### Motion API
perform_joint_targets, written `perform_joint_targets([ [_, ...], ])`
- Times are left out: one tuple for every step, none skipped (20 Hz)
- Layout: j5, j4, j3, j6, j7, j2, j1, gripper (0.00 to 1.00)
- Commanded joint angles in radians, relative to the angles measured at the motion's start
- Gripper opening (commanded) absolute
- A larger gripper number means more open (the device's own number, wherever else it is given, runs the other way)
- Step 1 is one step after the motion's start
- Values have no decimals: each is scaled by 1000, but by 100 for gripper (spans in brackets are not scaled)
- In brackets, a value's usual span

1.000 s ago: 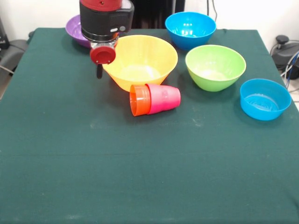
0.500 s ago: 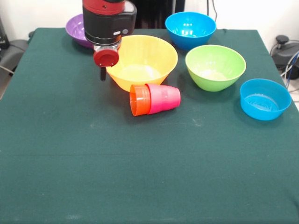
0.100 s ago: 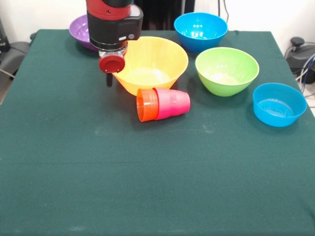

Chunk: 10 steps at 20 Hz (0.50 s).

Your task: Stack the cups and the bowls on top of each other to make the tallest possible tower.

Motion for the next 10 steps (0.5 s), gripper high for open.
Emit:
perform_joint_targets([
  [31, 35, 153, 9, 88, 73, -11, 0],
  [32, 35, 156, 1, 89, 80, -12, 0],
  [32, 34, 159, -6, 91, 86, -14, 0],
  [35, 33, 162, -9, 95, 91, -12, 0],
  [36, 35, 167, -16, 97, 97, -15, 0],
  [37, 34, 171, -23, 97, 102, -18, 0],
  [37, 35, 177, -34, 97, 108, -22, 0],
  [37, 31, 179, -40, 96, 114, -23, 0],
  [36, 29, 181, -44, 94, 118, -24, 0],
  [30, 26, 179, -48, 91, 119, -22, 0],
])
